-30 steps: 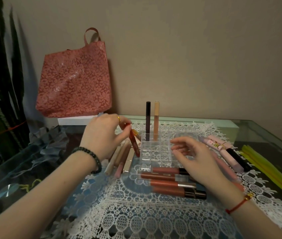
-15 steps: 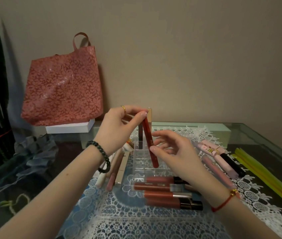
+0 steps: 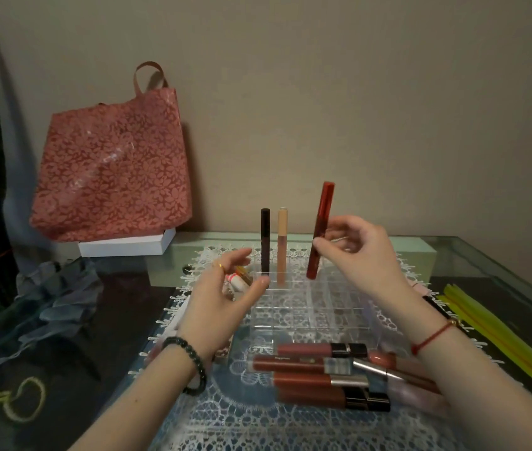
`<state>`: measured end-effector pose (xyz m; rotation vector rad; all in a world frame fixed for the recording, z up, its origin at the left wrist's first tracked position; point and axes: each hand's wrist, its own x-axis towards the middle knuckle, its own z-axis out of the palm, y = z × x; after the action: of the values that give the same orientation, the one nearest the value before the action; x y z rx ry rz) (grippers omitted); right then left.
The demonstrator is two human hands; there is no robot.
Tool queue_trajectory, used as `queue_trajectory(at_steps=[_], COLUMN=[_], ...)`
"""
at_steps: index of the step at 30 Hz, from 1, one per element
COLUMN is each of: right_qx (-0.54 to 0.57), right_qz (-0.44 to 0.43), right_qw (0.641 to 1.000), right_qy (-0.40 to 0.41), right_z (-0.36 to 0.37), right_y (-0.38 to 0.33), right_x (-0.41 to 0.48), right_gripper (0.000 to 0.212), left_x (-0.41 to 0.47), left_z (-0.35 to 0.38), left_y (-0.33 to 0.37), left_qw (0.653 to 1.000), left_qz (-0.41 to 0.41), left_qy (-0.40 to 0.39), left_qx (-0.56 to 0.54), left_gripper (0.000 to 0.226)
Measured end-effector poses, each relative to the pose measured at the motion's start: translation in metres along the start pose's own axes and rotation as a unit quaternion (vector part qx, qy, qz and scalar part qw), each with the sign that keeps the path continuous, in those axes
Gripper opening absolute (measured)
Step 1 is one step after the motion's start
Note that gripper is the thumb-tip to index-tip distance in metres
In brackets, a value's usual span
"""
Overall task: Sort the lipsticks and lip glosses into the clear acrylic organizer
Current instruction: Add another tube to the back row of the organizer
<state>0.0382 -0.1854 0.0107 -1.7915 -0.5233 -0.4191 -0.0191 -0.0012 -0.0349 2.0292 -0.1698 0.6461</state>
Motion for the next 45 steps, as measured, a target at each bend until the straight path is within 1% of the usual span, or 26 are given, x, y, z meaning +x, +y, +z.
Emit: queue_trajectory(at_steps=[5,7,9,12,16,29,40,45], right_qx=[-0.024,-0.028,-0.039,-0.058,-0.083,-0.126,-0.157,-0.169], right_qz=[0.013,0.017,0.022,0.027,0.024,0.006,-0.001,-0.004], right_qw=[1.000,0.999,0.999,0.998,0.996,0.992,0.987,0.985], right_qy=[0.013,0.009,0.005,-0.005,-0.017,-0.026,-0.035,-0.041], right_z=[0.005,0.011,0.017,0.023,0.029,0.037,0.038,0.038], right_y=[0.010,0.014,0.018,0.026,0.036,0.045,0.048,0.048], right_x=[0.024,0.030,0.033,0.034,0.028,0.021,0.018,0.016], right_gripper=[0.020,0.020,0.021,0.025,0.029,0.037,0.051,0.054], left_x=[-0.019,-0.023,-0.025,-0.024,-0.023,-0.023,-0.023,-0.023], left_z=[0.003,0.004,0.006,0.006,0.005,0.001,0.002,0.002], left_y=[-0.032,-0.038,-0.040,-0.042,-0.044,-0.043,-0.045,-0.046], left_qw=[0.989,0.978,0.967,0.955,0.948,0.950,0.948,0.946], left_qz=[-0.047,-0.043,-0.019,0.000,0.010,0.018,0.025,0.025], left_qy=[-0.104,-0.127,-0.138,-0.156,-0.155,-0.159,-0.155,-0.157], left_qx=[0.097,0.159,0.215,0.254,0.277,0.268,0.276,0.284], left_gripper=[0.090,0.105,0.111,0.109,0.106,0.103,0.103,0.103])
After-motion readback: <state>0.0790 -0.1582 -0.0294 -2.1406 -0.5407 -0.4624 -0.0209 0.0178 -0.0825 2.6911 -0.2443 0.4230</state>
